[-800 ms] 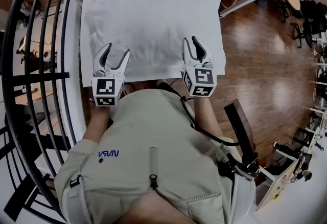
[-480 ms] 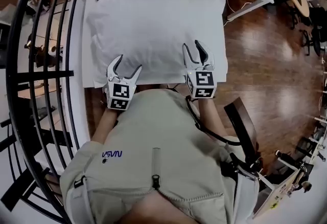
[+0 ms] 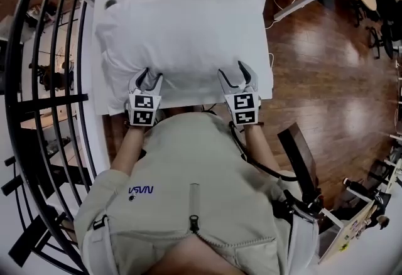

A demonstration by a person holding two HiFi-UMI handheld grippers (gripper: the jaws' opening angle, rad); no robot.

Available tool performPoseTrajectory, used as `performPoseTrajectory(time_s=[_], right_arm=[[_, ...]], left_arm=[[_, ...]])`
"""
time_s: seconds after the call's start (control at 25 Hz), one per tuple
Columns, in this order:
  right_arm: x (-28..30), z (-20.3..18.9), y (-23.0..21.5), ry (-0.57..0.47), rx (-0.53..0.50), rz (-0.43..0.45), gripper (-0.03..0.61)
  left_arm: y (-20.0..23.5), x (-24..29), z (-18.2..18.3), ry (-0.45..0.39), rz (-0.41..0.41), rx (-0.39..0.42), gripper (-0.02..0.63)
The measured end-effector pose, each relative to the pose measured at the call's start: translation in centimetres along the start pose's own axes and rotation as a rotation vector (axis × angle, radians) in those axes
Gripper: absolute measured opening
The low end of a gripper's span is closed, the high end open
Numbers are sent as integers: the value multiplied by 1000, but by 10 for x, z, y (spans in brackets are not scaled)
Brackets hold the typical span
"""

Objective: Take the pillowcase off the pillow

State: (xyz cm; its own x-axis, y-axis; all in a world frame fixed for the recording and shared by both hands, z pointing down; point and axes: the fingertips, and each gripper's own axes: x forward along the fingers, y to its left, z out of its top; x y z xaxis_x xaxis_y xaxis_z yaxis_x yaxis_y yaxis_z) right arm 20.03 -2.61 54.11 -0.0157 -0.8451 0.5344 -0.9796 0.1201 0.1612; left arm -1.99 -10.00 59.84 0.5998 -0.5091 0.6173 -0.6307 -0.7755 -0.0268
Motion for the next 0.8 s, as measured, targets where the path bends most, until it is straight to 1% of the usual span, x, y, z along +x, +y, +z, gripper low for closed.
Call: performPoseTrajectory(time_s=[0.16, 0.28, 0.32, 0.36, 0.44, 0.48, 0.6, 0.68, 0.8], right_arm=[[22, -29, 5, 85, -34, 18, 275], [39, -36, 6, 111, -53, -5, 272], [41, -33, 8, 109, -59, -13, 234], [42, -28, 10, 98, -64, -19, 182], [38, -12, 11, 55, -60, -26, 49], [34, -4, 9, 30, -52, -25, 16], [12, 28, 2, -47, -23, -11, 11], [-6, 56, -5, -98, -17, 2, 11], [-33, 98, -9, -163, -55, 34, 8]], left_arm=[[2, -1, 7, -38, -15, -22, 124], [1, -5, 11, -64, -42, -43, 32], [0, -7, 12, -68, -56, -54, 22], [0, -9, 14, -72, -67, -60, 16], [1, -12, 21, -81, -83, -58, 14], [2, -15, 27, -88, -88, -55, 13], [7, -29, 50, -132, -101, -51, 12], [11, -43, 75, -175, -97, -40, 12], [21, -70, 112, -245, -67, -19, 13]])
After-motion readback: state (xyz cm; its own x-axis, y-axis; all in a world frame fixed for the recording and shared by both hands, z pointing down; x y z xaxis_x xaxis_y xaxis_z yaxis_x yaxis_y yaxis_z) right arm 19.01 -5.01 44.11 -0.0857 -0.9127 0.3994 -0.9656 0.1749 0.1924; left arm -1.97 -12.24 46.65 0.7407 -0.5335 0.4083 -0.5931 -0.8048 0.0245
